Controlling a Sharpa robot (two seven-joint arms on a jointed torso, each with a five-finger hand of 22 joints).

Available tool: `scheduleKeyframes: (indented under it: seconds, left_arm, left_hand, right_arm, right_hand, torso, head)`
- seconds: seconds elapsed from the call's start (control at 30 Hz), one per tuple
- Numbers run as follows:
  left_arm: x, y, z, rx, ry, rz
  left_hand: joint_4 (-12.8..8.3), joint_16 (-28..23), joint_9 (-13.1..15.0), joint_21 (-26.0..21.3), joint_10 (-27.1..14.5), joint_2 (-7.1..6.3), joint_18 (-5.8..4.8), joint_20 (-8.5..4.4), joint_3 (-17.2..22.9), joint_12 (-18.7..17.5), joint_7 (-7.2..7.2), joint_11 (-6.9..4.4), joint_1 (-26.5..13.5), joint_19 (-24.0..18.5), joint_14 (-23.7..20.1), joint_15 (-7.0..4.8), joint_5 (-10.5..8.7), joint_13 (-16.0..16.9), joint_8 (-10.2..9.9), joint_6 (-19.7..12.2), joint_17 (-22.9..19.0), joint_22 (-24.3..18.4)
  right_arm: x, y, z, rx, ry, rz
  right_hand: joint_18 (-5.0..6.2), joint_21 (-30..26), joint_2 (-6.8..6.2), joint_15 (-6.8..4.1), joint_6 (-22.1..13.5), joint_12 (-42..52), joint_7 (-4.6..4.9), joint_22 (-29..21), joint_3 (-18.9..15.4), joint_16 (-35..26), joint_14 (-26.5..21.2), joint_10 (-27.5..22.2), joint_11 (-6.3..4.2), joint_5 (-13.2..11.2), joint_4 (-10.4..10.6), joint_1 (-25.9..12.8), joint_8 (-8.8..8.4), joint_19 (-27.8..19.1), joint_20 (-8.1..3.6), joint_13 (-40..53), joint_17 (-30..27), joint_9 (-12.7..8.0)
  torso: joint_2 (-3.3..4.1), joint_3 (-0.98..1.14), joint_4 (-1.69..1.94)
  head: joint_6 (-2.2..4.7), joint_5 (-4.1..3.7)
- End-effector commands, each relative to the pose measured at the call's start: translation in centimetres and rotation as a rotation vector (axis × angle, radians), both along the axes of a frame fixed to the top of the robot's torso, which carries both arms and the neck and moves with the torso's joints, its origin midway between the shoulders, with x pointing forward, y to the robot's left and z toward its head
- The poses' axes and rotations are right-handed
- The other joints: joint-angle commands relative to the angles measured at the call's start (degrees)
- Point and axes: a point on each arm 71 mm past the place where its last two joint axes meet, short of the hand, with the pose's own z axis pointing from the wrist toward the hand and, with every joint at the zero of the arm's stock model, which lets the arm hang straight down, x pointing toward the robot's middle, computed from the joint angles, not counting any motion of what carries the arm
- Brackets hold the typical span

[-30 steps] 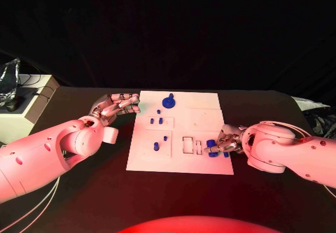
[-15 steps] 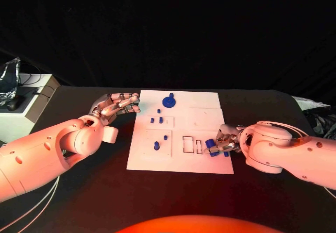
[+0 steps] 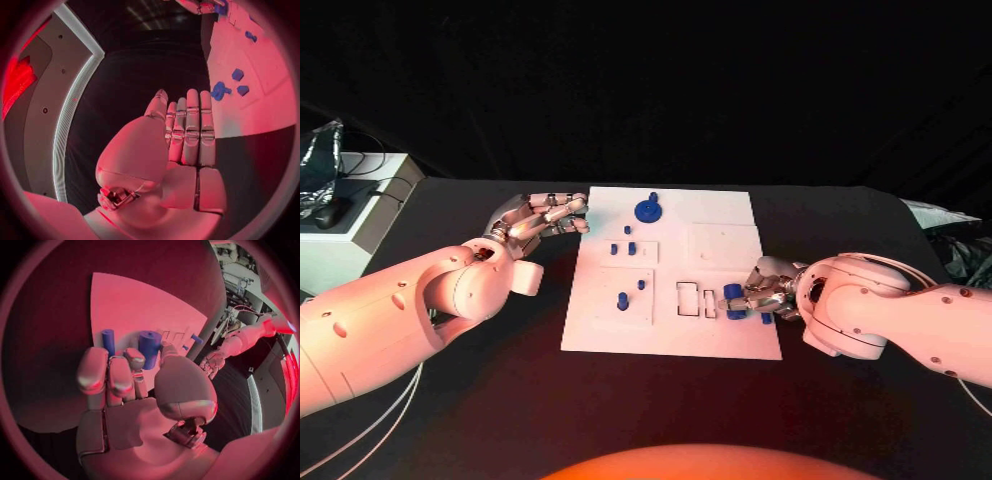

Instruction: Assemble the parts on the task board

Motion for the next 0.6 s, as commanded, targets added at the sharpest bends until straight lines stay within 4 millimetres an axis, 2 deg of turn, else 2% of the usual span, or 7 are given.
scheduleKeyframes:
  seconds: [0.03,0.27,0.6]
  left_arm:
    - [0.0,-0.3,0.0,-0.009,-0.004,-0.019]
    - [0.0,-0.3,0.0,-0.009,-0.002,-0.019]
    - [0.0,-0.4,0.0,-0.012,-0.001,-0.028]
  left_hand:
    - [0.09,-0.17,-0.05,0.17,-0.15,0.15,-0.42,-0.04,-0.15,-0.08,0.14,-0.09,-0.17,-0.30,-0.44,-0.01,-0.16,-0.04,-0.09,0.23,-0.08,-0.05]
    - [0.00,-0.14,-0.06,0.22,-0.14,0.23,-0.42,-0.07,-0.12,-0.09,0.16,-0.09,-0.05,-0.28,-0.42,-0.03,-0.15,-0.05,-0.10,0.24,-0.08,-0.08]
    - [0.00,-0.14,-0.06,0.22,-0.14,0.23,-0.42,-0.07,-0.12,-0.09,0.16,-0.09,-0.05,-0.28,-0.42,-0.03,-0.15,-0.05,-0.10,0.24,-0.08,-0.08]
  right_arm:
    - [0.0,0.1,0.5,0.100,0.036,-0.072]
    - [0.2,1.3,1.7,0.158,0.051,-0.076]
    - [0.8,4.3,1.3,0.139,0.023,0.001]
  right_hand:
    - [-0.27,0.30,0.32,-0.18,0.31,-0.35,0.05,7.65,11.74,-0.29,0.17,0.46,-0.10,0.30,-11.80,-0.09,0.41,3.94,-0.67,-0.08,0.08,0.58]
    - [-0.27,0.34,0.28,-0.16,0.30,-0.52,0.07,7.66,11.71,-0.30,0.17,0.40,-0.08,0.11,-11.98,-0.34,0.41,3.92,-0.67,-0.17,0.12,0.55]
    - [-0.26,0.21,0.27,-0.13,0.19,-0.88,0.15,7.63,11.58,-0.44,0.14,0.24,-0.03,-0.12,-12.13,-0.46,0.37,3.87,-0.64,-0.36,0.01,0.52]
  torso:
    - [-0.07,-0.07,-0.10]
    - [-0.19,-0.13,-0.09]
    - [-0.11,-0.11,0.00]
  head:
    - [0.20,-0.07]
    - [0.30,-0.06]
    - [0.42,-0.02]
